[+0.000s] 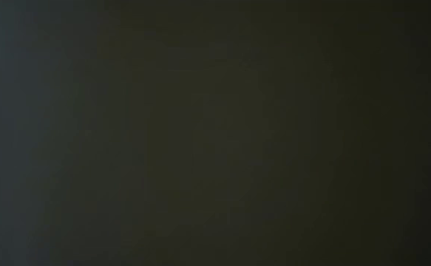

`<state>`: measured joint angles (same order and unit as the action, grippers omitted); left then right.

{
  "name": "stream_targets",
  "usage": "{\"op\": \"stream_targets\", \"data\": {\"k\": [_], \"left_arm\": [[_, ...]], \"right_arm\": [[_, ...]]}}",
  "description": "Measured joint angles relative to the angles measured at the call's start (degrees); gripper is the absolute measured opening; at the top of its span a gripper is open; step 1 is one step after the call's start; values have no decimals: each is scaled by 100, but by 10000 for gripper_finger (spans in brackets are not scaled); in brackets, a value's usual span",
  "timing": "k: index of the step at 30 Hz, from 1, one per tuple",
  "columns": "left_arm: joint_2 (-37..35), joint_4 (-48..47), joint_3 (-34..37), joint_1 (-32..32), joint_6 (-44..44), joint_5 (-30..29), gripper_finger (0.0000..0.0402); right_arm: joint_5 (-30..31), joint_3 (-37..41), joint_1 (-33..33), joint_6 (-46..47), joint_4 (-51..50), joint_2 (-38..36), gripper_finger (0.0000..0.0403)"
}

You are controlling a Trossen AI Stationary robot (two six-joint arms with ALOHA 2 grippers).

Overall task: Sort silverware
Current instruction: Put the silver spoon into the bottom section of the white silverware tray

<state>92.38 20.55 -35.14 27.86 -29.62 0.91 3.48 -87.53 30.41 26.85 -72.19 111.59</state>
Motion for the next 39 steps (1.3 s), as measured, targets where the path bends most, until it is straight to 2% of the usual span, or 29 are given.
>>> {"op": "stream_targets", "data": {"k": [7, 18, 31, 35, 39], "left_arm": [[0, -12, 0, 105, 488, 18, 12], [0, -10, 0, 164, 876, 18, 13], [-2, -8, 0, 164, 861, 18, 82], [-2, -4, 0, 164, 860, 17, 89], [-4, 0, 0, 164, 819, 18, 85]], "right_arm": [[-159, 649, 0, 247, 623, 0, 111], [-159, 1210, 0, 477, 1157, -4, 111], [-218, 1651, 0, 485, 1700, -35, 111], [-291, 1661, 0, 463, 1711, -37, 108], [-408, 1666, 0, 446, 1741, -33, 78]]}}
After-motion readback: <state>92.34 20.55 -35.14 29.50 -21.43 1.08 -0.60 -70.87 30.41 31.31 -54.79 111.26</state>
